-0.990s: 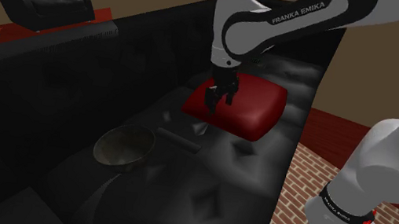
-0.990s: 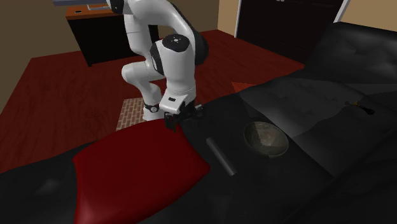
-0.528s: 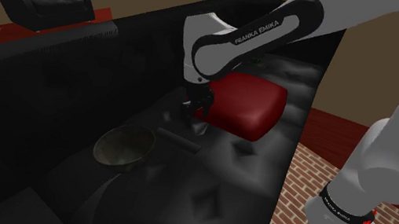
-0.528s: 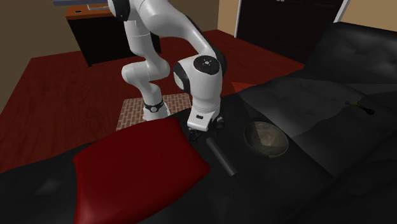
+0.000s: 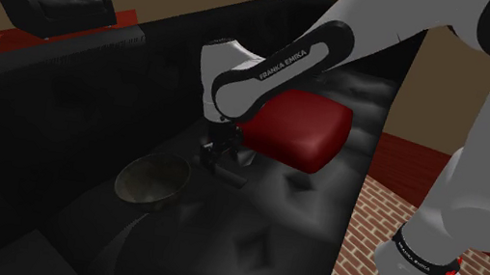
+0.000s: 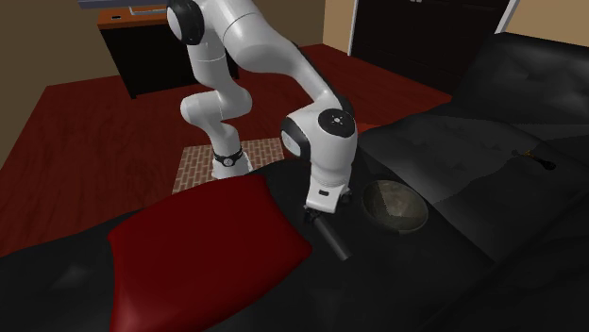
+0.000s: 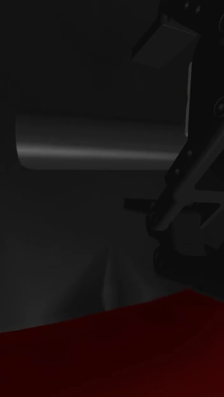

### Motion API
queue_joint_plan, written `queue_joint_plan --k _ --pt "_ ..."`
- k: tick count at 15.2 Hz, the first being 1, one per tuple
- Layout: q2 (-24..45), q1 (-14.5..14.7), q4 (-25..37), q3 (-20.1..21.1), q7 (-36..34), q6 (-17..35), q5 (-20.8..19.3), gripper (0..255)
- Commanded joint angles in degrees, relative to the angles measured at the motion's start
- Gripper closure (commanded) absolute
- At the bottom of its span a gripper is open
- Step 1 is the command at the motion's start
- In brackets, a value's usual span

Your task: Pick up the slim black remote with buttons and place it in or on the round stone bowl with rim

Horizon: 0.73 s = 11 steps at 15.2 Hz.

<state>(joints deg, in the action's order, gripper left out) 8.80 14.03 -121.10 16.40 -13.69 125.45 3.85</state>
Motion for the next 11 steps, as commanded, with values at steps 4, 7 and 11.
queue_joint_plan --k 4,7,11 --pt "1.9 0.2 -1.5 0.0 -0.2 3.4 -0.5 0" --pt "1.9 0.2 -1.5 0.0 -0.2 3.4 -0.5 0" --pt "1.9 0.2 -1.5 0.0 -0.2 3.3 -0.5 0"
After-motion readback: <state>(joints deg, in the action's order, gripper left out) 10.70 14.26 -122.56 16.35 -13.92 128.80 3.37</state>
